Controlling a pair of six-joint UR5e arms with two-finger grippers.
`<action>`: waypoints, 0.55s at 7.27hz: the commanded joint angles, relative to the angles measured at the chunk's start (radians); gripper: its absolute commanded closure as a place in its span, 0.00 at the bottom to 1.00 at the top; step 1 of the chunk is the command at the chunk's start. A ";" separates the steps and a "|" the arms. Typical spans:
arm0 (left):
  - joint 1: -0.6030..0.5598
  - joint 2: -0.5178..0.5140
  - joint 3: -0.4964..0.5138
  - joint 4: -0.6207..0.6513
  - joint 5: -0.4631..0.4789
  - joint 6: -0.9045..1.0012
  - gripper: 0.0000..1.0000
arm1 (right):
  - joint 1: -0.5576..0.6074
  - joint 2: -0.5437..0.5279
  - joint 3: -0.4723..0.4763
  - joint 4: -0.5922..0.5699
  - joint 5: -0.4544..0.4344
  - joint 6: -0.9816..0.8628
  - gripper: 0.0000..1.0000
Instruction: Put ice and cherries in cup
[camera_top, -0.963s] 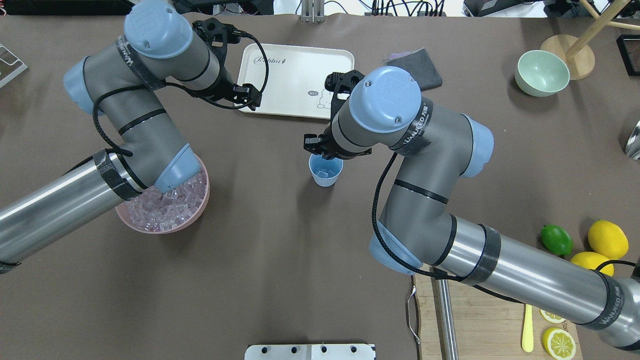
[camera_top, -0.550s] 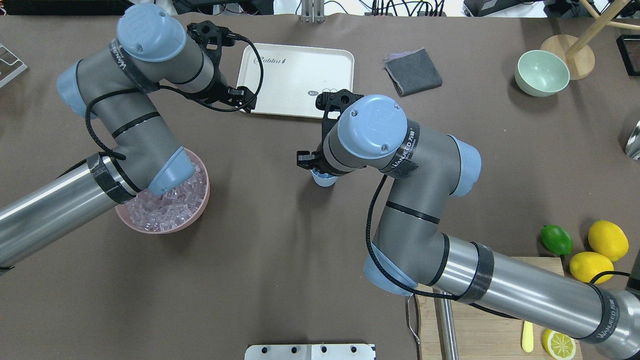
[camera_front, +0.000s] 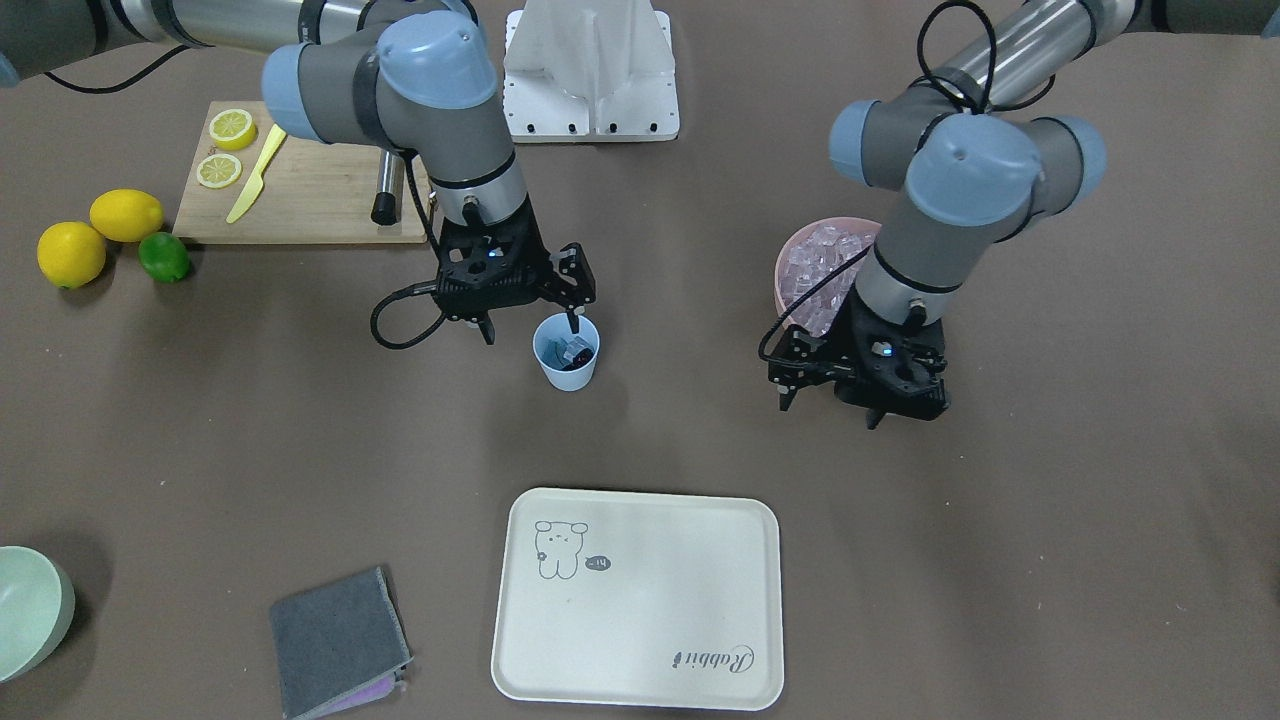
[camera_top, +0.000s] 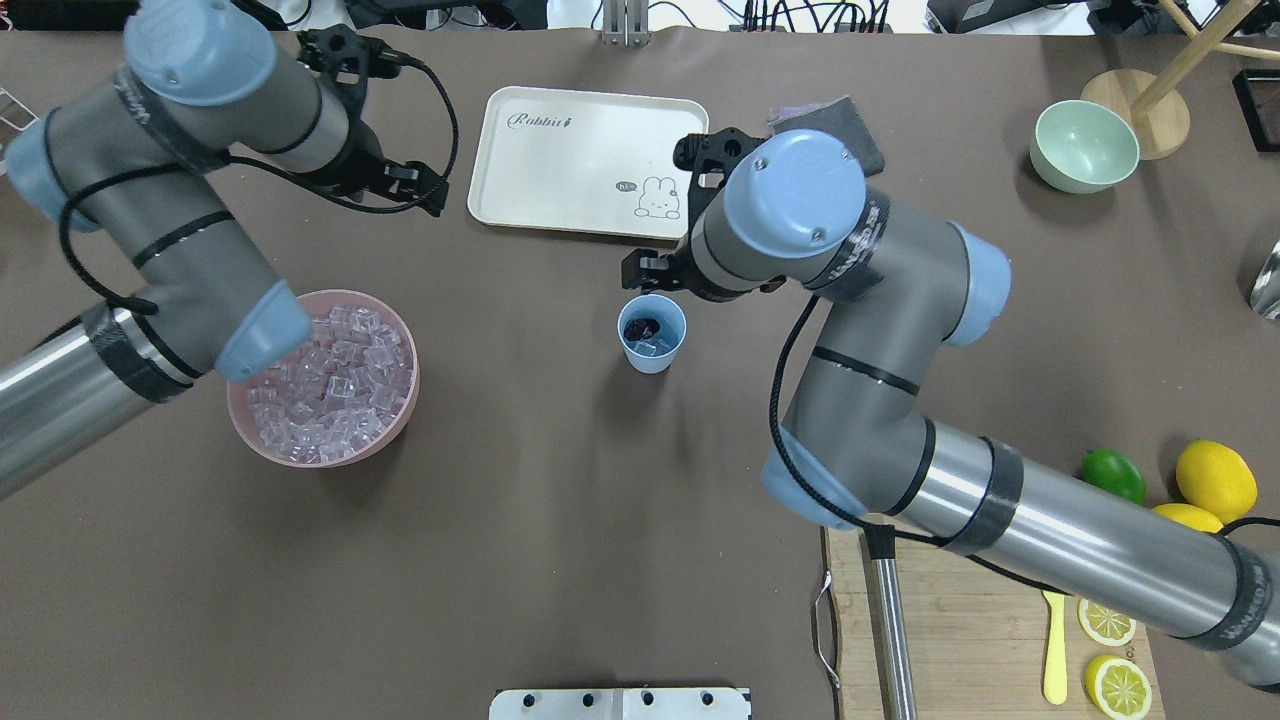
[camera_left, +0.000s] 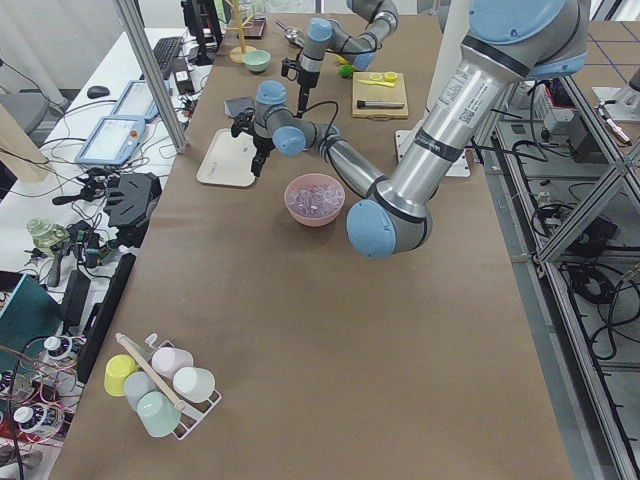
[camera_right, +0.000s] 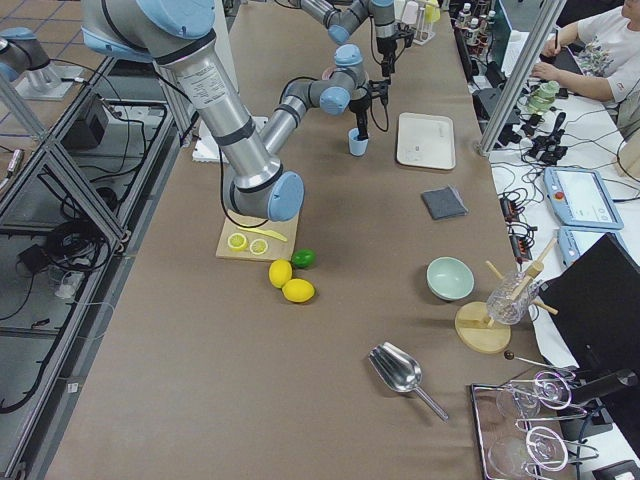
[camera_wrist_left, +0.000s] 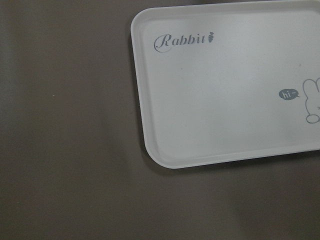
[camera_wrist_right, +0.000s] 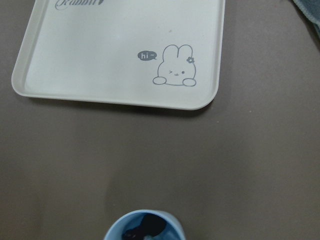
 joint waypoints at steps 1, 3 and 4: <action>-0.140 0.152 -0.055 0.003 -0.104 0.160 0.03 | 0.198 -0.111 0.037 0.007 0.204 -0.205 0.01; -0.317 0.266 -0.052 0.017 -0.235 0.353 0.03 | 0.413 -0.235 0.051 0.005 0.416 -0.417 0.01; -0.381 0.336 -0.054 0.017 -0.246 0.448 0.03 | 0.513 -0.327 0.063 0.005 0.482 -0.607 0.01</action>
